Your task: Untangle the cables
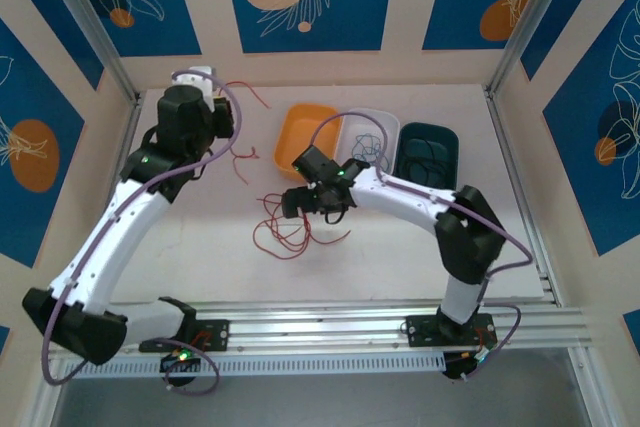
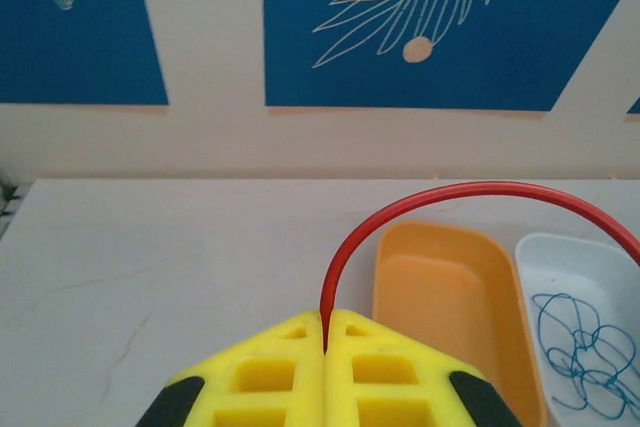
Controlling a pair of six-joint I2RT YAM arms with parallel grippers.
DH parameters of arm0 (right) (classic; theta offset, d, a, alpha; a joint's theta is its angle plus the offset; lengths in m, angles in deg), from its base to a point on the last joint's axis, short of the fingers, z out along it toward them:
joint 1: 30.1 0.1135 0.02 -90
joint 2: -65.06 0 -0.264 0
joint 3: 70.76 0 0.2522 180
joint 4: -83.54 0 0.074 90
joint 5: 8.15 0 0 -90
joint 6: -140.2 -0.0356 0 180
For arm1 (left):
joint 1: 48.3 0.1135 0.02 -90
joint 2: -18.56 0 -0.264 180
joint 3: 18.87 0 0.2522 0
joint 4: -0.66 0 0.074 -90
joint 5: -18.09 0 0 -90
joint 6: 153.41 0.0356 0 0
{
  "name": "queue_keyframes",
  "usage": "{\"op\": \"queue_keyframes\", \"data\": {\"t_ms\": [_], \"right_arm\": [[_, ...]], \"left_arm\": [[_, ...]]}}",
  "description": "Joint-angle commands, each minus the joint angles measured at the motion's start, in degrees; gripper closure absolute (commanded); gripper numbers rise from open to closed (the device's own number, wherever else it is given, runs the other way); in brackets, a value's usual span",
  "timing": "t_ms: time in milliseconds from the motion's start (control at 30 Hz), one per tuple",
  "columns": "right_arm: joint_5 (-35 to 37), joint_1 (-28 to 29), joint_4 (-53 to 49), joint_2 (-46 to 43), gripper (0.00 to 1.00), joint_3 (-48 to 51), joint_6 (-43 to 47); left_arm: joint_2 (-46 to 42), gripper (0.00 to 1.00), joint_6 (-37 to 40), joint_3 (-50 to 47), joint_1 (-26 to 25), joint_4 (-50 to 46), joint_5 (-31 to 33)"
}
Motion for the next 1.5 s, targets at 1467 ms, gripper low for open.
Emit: {"op": "queue_keyframes", "data": {"t_ms": [1467], "right_arm": [[20.2, -8.1, -12.2, -23.5, 0.01, 3.1, -3.9]], "left_arm": [[47.3, 1.00, -14.4, 18.8, -6.3, 2.3, -3.8]]}}
